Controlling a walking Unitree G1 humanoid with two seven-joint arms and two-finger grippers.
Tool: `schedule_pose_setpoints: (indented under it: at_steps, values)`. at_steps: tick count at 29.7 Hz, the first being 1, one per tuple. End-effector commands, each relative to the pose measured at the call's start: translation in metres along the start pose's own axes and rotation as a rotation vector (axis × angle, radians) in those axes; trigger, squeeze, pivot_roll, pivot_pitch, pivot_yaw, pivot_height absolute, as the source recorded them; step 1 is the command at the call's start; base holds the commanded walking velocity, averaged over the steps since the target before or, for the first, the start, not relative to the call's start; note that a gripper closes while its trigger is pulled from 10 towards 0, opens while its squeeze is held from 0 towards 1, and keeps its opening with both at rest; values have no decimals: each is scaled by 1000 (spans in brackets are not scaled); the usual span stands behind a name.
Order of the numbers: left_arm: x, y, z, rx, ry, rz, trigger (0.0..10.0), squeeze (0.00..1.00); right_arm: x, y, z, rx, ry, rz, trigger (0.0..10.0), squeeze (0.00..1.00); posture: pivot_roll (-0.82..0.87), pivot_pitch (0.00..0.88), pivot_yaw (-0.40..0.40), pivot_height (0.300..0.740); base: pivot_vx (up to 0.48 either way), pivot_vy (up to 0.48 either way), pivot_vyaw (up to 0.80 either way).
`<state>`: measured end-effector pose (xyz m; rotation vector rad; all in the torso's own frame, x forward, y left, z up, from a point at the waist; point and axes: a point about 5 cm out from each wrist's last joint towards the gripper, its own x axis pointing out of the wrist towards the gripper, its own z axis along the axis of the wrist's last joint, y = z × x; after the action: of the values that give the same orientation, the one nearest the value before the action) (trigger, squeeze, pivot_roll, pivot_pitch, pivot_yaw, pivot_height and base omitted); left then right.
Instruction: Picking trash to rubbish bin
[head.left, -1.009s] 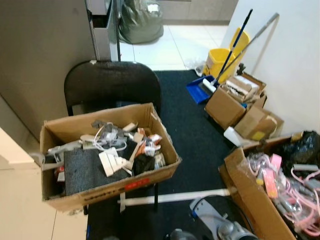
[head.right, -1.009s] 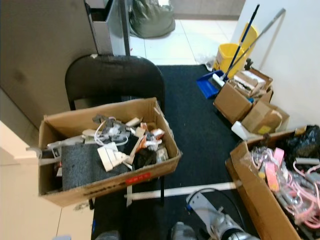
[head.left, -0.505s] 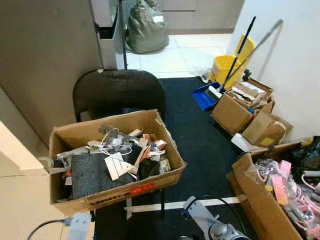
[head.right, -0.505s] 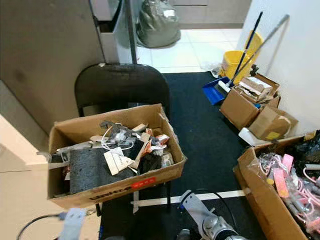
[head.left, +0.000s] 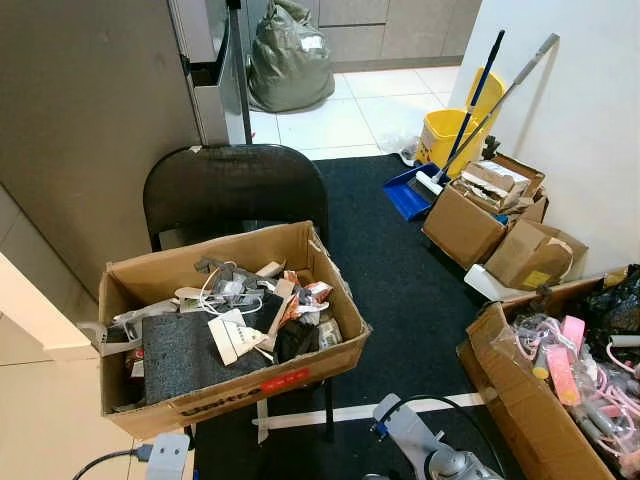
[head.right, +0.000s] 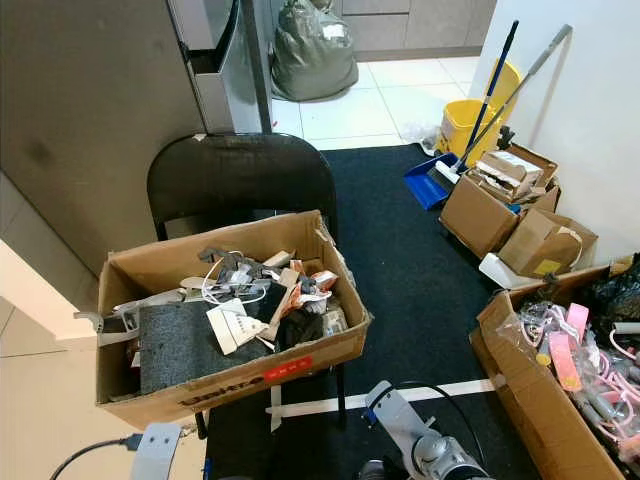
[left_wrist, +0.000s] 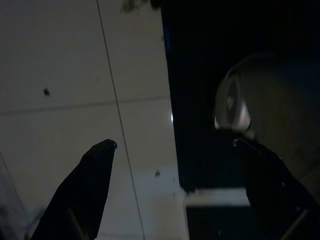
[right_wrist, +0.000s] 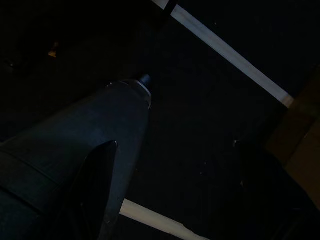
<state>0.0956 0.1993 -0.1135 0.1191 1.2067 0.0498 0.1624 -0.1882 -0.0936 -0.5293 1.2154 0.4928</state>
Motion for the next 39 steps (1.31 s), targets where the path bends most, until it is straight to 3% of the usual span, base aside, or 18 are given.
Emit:
schedule_pose_setpoints:
  at_steps: [1, 13, 15, 21, 24, 25, 30, 32, 35, 39]
  values:
    - [-1, -8, -12, 18, 52, -38, 10000, 0, 2, 11, -13, -4, 50, 40, 10000, 0, 77, 45, -15, 740, 0, 0, 0]
    - [-3, -5, -21, 6, 76, -29, 10000, 0, 3, 17, -12, 20, 44, 44, 10000, 0, 63, 51, -6, 740, 0, 0, 0]
    - [-6, 5, -32, 78, 105, 22, 10000, 0, 4, 23, -13, 26, 40, 53, 10000, 0, 77, 93, 6, 740, 0, 0, 0]
    - [-8, 23, -38, 204, 145, 112, 10000, 0, 5, 30, -16, -19, 49, 71, 10000, 0, 76, 54, -4, 740, 0, 0, 0]
    - [-4, 8, -25, 179, 121, 74, 10000, 0, 2, 9, -6, -22, 27, 19, 10000, 0, 37, 16, -17, 740, 0, 0, 0]
    - [-3, -1, -21, 206, 112, 44, 10000, 0, 0, 0, 0, 10, 8, 0, 10000, 0, 25, 0, -10, 740, 0, 0, 0]
    - [0, -22, -8, 209, 72, -30, 10000, 0, -3, -13, 12, 90, -32, -26, 10000, 0, 59, 0, -67, 740, 0, 0, 0]
    - [0, -18, -3, 198, 56, -21, 10000, 0, 0, -3, 16, 100, -39, -13, 10000, 0, 83, 0, -56, 740, 0, 0, 0]
    - [-2, -1, -14, 216, 87, 0, 10000, 0, 4, 16, 27, 99, -56, 4, 10000, 0, 17, 0, -14, 740, 0, 0, 0]
    - [-3, 6, -22, 249, 116, 11, 10000, 0, 3, 16, 38, 28, -81, 20, 10000, 0, 32, 0, -18, 740, 0, 0, 0]
